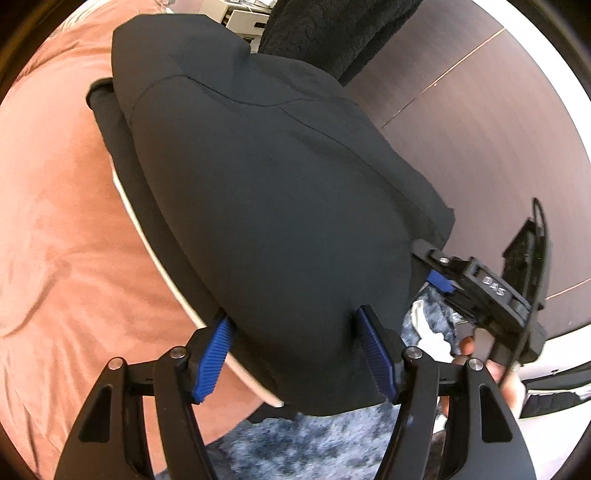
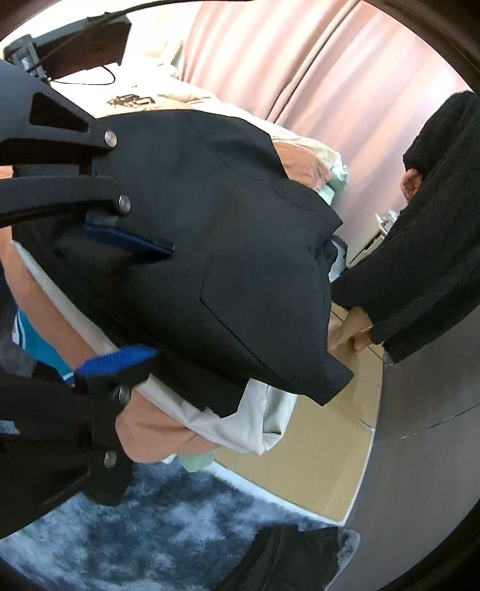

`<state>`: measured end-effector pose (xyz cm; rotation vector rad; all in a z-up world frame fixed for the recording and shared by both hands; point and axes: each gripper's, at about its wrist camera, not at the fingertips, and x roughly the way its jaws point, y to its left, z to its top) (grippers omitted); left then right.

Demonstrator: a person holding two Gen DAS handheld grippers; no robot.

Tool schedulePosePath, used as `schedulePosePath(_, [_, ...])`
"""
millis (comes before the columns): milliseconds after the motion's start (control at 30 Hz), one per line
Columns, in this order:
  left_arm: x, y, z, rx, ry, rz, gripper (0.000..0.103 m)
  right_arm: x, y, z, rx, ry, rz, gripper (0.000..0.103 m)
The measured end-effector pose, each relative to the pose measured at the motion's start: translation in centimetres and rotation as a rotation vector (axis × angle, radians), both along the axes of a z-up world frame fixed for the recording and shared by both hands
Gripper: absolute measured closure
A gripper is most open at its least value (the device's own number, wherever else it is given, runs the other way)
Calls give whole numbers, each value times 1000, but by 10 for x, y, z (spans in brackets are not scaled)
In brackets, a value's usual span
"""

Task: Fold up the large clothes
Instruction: 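Lower the jacket onto the folded clothes stack and open both grippers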

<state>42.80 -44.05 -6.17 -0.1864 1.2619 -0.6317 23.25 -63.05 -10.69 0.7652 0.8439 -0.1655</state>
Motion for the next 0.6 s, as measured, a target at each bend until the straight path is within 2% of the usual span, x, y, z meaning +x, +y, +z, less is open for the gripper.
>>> schedulePosePath(100, [-2,5,7,21,-20,-16,36,-5,8,12,-51,13,-14,44])
schedulePosePath(167, [-7,11,14,44,-62,-26,32,-8,18,22,-88,20,-15,43])
schedulePosePath(233, [-11,19,26,66,-109,-34,29,-11,26,31,-115,23,-5,38])
schedulePosePath(300, [-14,30,32,81,-142,-32,28,-17,40,43,-158,20,0,28])
schedulePosePath(467, [-24,76,47,97,-188,-7,24,-30,73,70,-235,1,27,21])
schedulePosePath(533, [-28,90,49,97,-201,8,12,-34,88,78,-250,-11,43,19])
schedulePosePath(567, [-31,103,51,91,-209,18,2,-35,95,80,-255,-14,48,15])
schedulePosePath(600, [-34,115,53,90,-218,27,0,-36,101,82,-260,-15,53,13])
